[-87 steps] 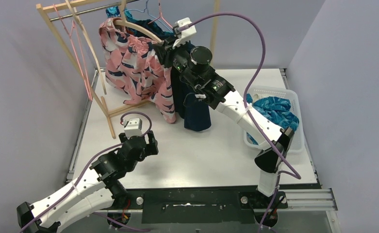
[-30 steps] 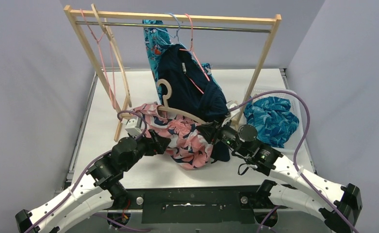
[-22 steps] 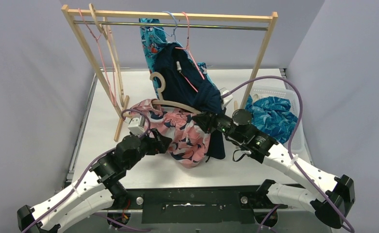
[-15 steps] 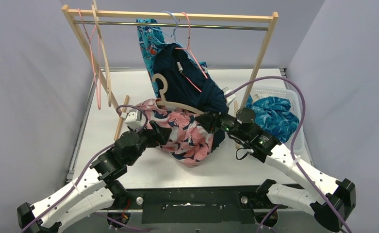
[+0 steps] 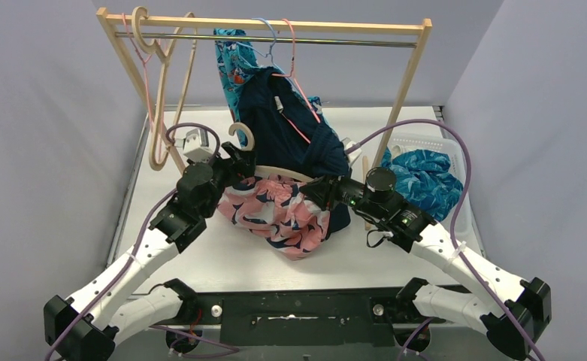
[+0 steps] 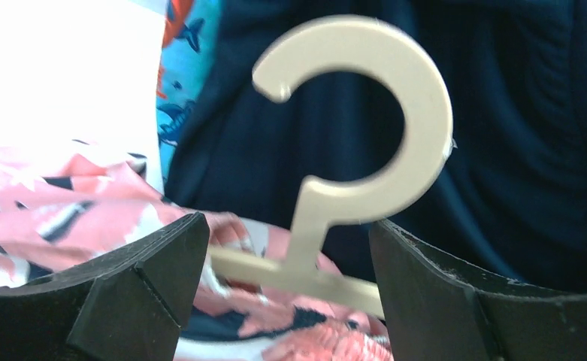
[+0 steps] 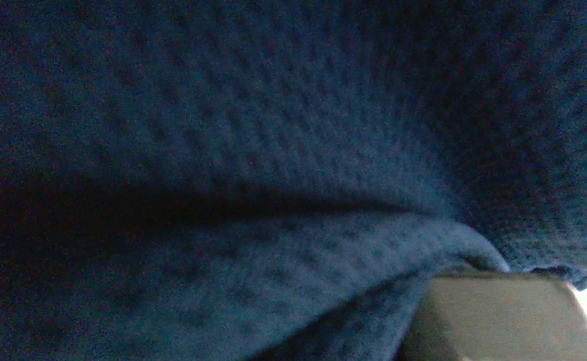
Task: Remove the shorts from the hanger
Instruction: Pick up the hanger from the clothes rod.
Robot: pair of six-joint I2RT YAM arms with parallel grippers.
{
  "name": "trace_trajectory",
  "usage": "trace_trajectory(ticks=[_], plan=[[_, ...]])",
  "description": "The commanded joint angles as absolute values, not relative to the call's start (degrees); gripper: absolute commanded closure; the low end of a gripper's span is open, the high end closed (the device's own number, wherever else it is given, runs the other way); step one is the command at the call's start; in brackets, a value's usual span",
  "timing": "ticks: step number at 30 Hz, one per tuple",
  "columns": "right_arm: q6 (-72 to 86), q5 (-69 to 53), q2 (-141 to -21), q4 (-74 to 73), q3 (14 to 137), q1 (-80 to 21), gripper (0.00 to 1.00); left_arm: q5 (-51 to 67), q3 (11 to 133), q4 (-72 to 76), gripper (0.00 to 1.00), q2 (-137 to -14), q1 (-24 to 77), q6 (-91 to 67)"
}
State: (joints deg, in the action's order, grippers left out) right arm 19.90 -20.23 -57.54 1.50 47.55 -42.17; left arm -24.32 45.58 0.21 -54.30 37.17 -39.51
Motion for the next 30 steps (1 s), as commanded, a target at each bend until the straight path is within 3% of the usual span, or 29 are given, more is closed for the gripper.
trace_trajectory(ticks=[1, 6, 11, 14, 17, 20, 23, 30], plan=[[19.4, -22.9, -57.0, 4.8, 48.7, -41.8, 1.00, -18.1, 50.5, 3.0, 0.22, -55.9, 33.5, -35.9], [19.5, -25.0, -57.3, 5.9, 48.6, -41.7, 1.00, -11.0, 52.5, 2.7, 0.31, -59.8, 33.0, -33.7], [19.6, -26.1, -57.6, 6.0, 49.3, -41.6, 1.00, -11.6, 51.6, 0.9, 0.55, -59.3, 32.9, -33.8], [19.8, -26.8, -57.7, 6.5, 49.4, -41.6, 0.97, -12.0, 51.1, 0.7, 0.75, -58.6, 32.8, -32.7], [20.8, -25.9, -57.0, 4.6, 50.7, -41.6, 0.72, -12.1, 51.6, -0.7, 1.00, -58.6, 32.6, -30.8], [22.4, -22.8, -54.7, 2.5, 50.5, -41.5, 0.42, -12.3, 51.7, -1.8, 1.00, -58.5, 32.7, -29.2], [23.0, -21.8, -50.6, 1.3, 49.2, -41.6, 0.23, -12.5, 51.5, -2.1, 1.00, -58.1, 32.6, -28.3], [21.7, -22.0, -42.4, -8.2, 48.4, -41.6, 0.09, -11.2, 52.4, -3.7, 1.00, -57.4, 32.6, -26.1]])
